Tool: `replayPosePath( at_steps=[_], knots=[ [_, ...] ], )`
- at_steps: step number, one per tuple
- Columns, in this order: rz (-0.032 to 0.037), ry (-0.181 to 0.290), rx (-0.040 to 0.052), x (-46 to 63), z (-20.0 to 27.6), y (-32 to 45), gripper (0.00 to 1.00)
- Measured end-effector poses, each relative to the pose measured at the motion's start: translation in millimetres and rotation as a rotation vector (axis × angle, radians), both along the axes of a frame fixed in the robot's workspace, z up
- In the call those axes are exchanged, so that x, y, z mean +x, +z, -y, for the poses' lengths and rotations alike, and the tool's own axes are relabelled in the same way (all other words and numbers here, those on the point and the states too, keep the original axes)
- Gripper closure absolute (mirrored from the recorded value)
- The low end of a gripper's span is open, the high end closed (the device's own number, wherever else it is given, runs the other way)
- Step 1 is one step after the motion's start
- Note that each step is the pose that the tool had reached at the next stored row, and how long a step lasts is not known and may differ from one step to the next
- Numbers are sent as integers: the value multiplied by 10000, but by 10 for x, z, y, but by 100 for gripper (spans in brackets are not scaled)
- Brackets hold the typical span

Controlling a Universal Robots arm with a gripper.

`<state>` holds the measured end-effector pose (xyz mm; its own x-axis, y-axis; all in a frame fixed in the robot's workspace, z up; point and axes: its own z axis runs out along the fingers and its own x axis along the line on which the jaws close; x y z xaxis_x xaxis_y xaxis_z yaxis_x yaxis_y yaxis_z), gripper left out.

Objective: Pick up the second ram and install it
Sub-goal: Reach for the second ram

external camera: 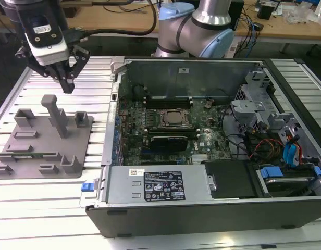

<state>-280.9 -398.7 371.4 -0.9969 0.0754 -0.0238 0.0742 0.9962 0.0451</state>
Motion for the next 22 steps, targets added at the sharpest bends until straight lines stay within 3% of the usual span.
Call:
replayPosePath(
  at_steps=[2, 7, 11, 22],
  knots=[
    [0, 1, 0, -189, 0, -56, 92],
    [0, 1, 0, -391, 33, -137, 92],
    [1, 0, 0, -463, 54, -162, 92],
    [0, 1, 0, -681, 102, -324, 92]
  ],
)
